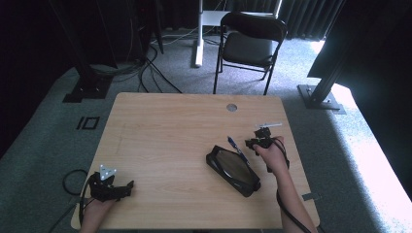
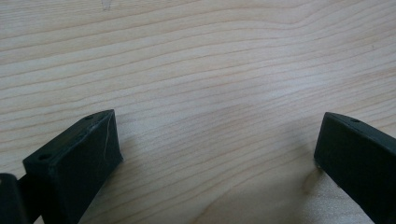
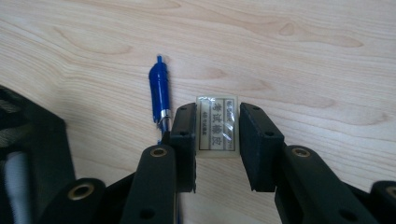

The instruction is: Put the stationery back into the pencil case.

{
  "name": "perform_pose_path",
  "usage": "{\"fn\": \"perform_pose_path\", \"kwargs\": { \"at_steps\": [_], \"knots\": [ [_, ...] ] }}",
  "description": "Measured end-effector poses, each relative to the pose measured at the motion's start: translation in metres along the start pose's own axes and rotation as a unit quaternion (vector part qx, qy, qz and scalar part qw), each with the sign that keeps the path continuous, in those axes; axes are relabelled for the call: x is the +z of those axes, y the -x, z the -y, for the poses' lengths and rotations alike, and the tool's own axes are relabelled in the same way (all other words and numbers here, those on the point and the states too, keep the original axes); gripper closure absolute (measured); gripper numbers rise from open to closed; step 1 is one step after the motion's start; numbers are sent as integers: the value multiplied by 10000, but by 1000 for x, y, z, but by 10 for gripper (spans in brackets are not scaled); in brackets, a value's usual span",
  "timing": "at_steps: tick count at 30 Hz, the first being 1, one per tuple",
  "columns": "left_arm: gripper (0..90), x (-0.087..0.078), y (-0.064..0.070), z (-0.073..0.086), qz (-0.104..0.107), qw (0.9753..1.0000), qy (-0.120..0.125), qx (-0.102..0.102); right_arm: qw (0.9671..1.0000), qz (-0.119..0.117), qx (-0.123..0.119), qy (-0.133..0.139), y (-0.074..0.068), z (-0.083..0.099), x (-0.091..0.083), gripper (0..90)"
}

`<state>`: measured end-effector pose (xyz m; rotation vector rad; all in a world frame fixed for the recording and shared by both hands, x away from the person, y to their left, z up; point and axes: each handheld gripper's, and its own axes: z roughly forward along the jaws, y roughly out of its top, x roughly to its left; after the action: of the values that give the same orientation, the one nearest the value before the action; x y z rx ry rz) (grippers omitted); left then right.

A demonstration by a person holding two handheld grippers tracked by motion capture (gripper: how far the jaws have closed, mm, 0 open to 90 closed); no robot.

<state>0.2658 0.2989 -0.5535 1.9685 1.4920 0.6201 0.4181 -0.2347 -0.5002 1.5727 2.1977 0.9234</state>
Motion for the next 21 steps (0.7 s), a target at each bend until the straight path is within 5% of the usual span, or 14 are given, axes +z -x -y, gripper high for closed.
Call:
{"fn": "perform_pose_path", "kwargs": {
  "at_steps": [21],
  "knots": [
    [6,0,0,0,0,10000,1,-2,9990,-225,-321,212,-4,-4,-38,682]
  ]
}}
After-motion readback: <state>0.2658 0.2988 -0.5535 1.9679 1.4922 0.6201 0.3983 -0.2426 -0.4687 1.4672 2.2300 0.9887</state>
